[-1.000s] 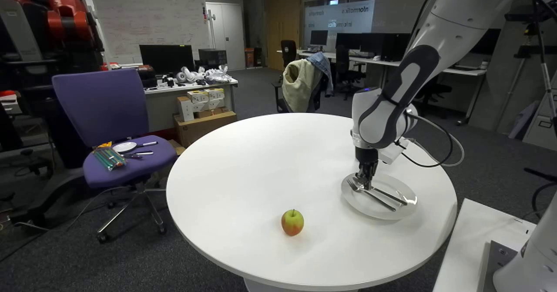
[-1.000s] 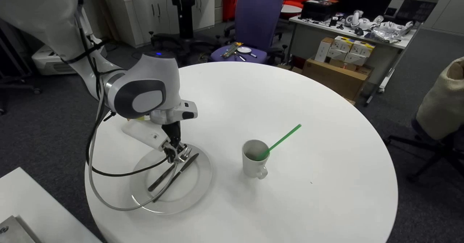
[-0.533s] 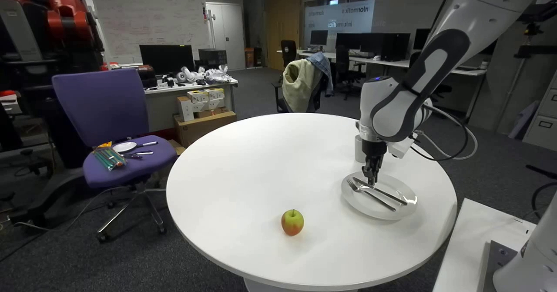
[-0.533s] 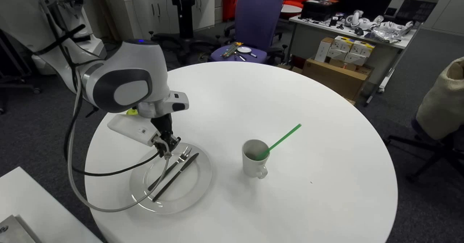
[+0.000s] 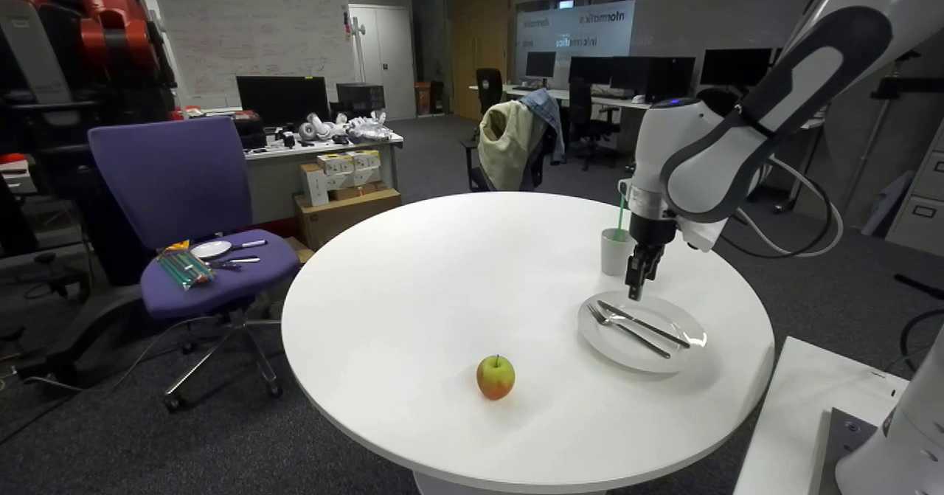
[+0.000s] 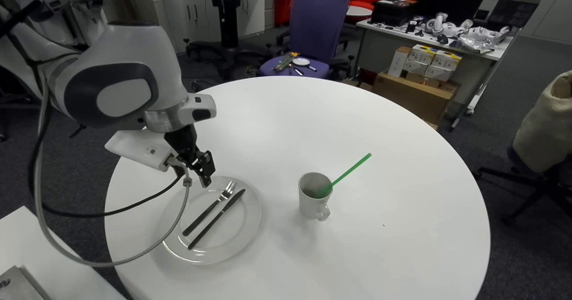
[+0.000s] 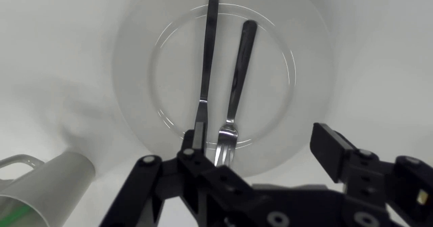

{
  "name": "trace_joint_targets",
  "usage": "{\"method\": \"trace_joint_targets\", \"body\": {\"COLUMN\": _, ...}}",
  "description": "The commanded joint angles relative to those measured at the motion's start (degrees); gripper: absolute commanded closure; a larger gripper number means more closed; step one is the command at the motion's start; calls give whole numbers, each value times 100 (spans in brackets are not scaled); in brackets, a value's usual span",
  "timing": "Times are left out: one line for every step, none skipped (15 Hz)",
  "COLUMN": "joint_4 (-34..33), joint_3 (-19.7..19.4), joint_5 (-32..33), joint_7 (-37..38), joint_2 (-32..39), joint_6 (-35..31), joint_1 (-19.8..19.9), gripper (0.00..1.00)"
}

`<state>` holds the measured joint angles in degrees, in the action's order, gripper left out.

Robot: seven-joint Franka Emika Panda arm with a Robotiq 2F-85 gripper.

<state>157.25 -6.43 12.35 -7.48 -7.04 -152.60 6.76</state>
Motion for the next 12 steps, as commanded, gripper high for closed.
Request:
{"method": "trace_joint_targets", "body": {"joint_4": 360, "joint_3": -56, "joint_5": -297, "joint_7": -276, "joint_2": -773, "joint_6": 209, "joint_1": -46, "gripper": 0}}
{"method": "trace_joint_targets", "body": {"joint_4": 371, "joint_3": -114, "joint_5": -565, "joint_7": -440, "joint_2": -864, "joint_6": 274, "joint_1": -117, "gripper": 0}}
{"method": "trace_joint_targets", "body": {"joint_4": 156, "joint_3": -205, "joint_5": -996, "joint_7": -730, "joint_2": -787, "joint_6": 449, "joint_1": -247, "gripper": 0}}
{"method": "trace_joint_targets", "body": {"joint_4": 167, "joint_3": -305, "joint_5": -1412, "joint_7": -1061, "joint_2": -900, "joint_6": 681, "joint_1": -360, "gripper": 0}}
{"method": "trace_joint_targets", "body": {"joint_4": 154, "joint_3": -381, "joint_5": -1725, "joint_7": -1288, "joint_2": -1004, "joint_6": 931, "joint_1": -428, "gripper": 0}}
{"method": "trace_joint_targets", "body": {"joint_4": 157, "joint_3": -434, "joint_5": -1906, "joint_7": -1450, "joint_2": -1077, "joint_6": 1155, "joint_1": -449, "gripper": 0}}
{"method": "trace_joint_targets", "body": {"joint_4": 110, "joint_3": -410, "joint_5": -1851, "joint_7": -1400, "joint_2": -1077, "joint_6": 1379, "joint_1": -391, "gripper": 0}}
{"method": "trace_joint_targets", "body": {"joint_4": 115, "joint_3": -293, "joint_5": -1675, "joint_7": -1178, "joint_2": -800, "joint_6": 979, "joint_1": -341, "gripper": 0}}
{"method": "trace_joint_targets", "body": {"joint_4": 109, "joint_3": -318, "joint_5": -1704, "joint_7": -1208, "joint_2": -854, "joint_6": 1128, "joint_1": -339, "gripper": 0}}
{"method": "trace_joint_targets", "body": {"joint_4": 109, "joint_3": -330, "joint_5": -1710, "joint_7": -1211, "joint_2": -890, "joint_6": 1181, "joint_1": -339, "gripper": 0}}
{"method": "trace_joint_targets", "body": {"joint_4": 109, "joint_3": -333, "joint_5": -1712, "joint_7": -1211, "joint_2": -903, "joint_6": 1190, "joint_1": -339, "gripper": 0}}
{"method": "trace_joint_targets", "body": {"joint_4": 109, "joint_3": -332, "joint_5": -1713, "joint_7": -1211, "joint_2": -903, "joint_6": 1190, "joint_1": -341, "gripper": 0}}
